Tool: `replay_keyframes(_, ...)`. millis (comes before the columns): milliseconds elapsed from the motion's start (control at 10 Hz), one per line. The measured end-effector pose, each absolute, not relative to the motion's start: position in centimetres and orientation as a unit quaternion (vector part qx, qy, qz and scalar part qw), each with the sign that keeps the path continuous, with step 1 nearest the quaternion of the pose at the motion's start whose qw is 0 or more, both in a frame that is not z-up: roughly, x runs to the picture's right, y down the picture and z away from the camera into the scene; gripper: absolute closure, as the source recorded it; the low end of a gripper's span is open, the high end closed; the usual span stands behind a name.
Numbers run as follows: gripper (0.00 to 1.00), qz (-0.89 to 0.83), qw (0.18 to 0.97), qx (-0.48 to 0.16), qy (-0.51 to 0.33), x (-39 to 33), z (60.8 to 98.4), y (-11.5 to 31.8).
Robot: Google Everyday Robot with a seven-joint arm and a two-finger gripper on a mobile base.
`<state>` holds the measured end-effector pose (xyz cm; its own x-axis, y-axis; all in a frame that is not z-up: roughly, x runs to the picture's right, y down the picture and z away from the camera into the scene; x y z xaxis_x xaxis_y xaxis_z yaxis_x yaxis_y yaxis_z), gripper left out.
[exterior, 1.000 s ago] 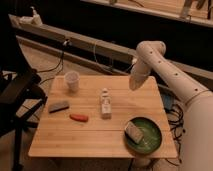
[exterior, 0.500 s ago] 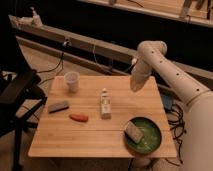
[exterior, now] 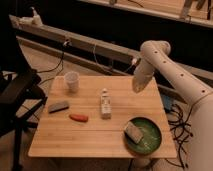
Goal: Move the arm in a circular motion
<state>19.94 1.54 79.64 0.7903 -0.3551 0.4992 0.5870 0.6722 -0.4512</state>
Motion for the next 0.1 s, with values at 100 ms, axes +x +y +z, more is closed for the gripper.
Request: replay_keyframes(100, 0.71, -0.274, 0.890, -0.312, -0.190, 20.02, 80.23, 1.90)
